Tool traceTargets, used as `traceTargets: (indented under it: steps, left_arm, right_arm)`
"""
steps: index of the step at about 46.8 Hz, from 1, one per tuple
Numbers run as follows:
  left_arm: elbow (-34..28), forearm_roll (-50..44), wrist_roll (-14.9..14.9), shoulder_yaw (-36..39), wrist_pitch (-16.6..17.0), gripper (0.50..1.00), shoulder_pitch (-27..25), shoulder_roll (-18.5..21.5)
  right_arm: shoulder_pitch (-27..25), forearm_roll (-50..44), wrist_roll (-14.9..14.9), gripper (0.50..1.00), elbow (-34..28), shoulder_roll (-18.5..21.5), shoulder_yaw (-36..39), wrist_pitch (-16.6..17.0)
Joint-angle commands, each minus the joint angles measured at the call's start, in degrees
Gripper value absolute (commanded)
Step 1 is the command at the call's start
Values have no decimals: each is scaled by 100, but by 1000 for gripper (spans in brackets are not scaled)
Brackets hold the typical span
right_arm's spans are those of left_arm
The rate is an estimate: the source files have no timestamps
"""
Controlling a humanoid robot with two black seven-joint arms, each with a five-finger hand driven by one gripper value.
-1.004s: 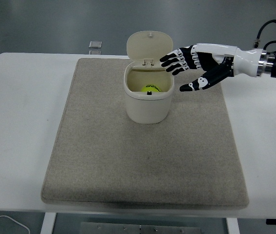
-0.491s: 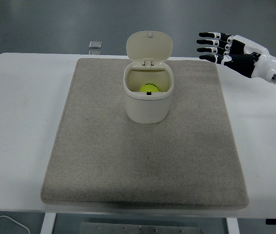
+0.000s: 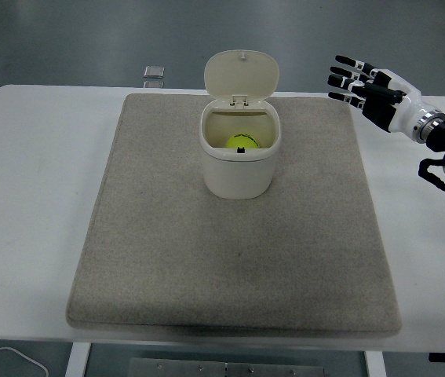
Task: Pick up the tennis ball and place it in the box.
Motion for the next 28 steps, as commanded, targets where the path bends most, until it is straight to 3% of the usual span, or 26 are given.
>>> traceTargets:
  steps: [1,14,28]
  left_arm:
    - [0,0,0,0,-2,992,-1,0]
    - [0,0,0,0,7,992,-1,0]
    - [0,0,0,0,-2,992,-1,0]
  right_arm:
    - [-39,7,51,932,-1,34,74,-68]
    - [-100,16,481,932,-10,60,189,-139]
    - [-197,25,499,932,-18,165,197,-148]
